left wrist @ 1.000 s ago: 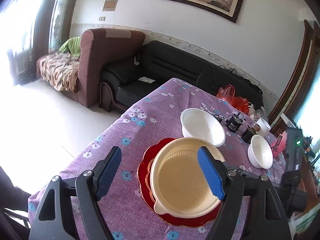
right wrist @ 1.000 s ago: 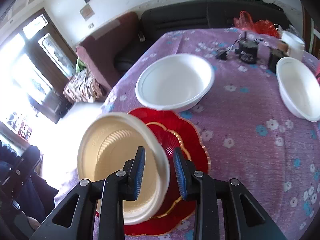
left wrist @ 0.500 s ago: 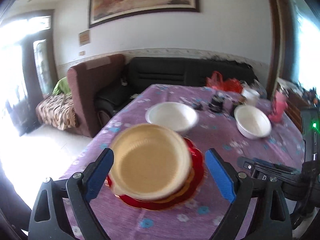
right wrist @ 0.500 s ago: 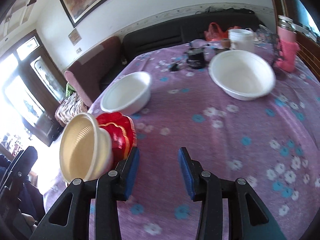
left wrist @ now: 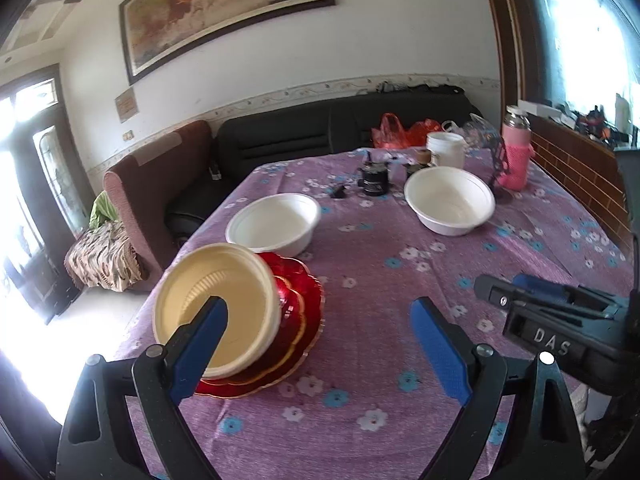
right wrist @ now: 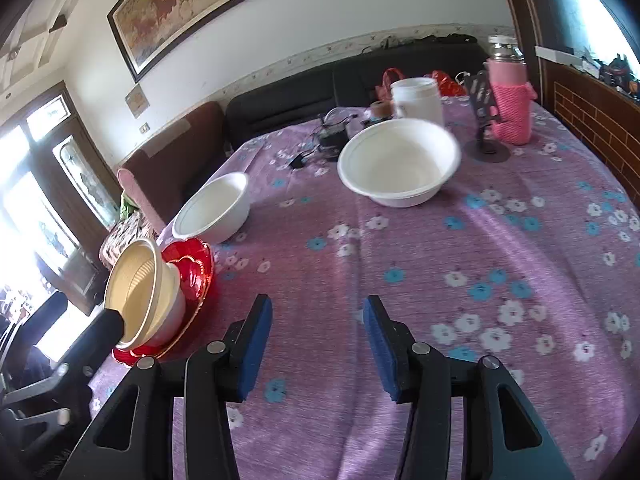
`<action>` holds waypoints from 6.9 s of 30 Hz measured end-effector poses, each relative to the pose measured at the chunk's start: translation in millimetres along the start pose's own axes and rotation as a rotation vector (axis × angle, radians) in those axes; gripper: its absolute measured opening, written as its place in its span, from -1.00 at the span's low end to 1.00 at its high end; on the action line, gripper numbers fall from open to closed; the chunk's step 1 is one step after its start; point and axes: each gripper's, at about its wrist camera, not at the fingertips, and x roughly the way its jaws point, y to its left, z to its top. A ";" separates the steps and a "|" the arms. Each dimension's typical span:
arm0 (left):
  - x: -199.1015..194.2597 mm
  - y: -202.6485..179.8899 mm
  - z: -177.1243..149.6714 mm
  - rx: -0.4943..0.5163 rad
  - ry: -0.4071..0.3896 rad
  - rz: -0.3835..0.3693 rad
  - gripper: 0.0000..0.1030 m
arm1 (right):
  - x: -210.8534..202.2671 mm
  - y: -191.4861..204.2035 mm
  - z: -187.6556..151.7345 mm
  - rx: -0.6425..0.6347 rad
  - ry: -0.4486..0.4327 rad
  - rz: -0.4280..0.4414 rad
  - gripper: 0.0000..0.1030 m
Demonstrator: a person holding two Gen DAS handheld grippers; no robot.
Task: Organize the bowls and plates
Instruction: 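Open the right gripper and withdraw it from the stack, then grasp the rim of a white bowl on the table with the right gripper, then lift the white bowl with the right gripper while the left gripper grasps its rim, then carry the white bowl with both grippers onto the stack and open them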
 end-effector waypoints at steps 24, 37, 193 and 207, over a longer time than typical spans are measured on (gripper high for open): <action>31.5 -29.4 5.9 0.004 0.096 -0.116 0.80 | -16.1 -45.9 25.4 0.053 -0.049 -0.073 0.06; 124.8 -58.3 9.7 -0.117 0.214 -0.310 0.79 | 4.0 -84.7 45.0 0.148 -0.012 -0.176 0.08; 22.8 62.8 0.9 -0.337 0.068 -0.213 -0.55 | -2.3 37.6 10.7 -0.057 0.025 0.144 -0.73; 65.9 189.0 -8.3 -0.464 0.118 -0.019 -0.54 | 81.1 181.9 33.3 -0.237 0.135 0.162 -0.72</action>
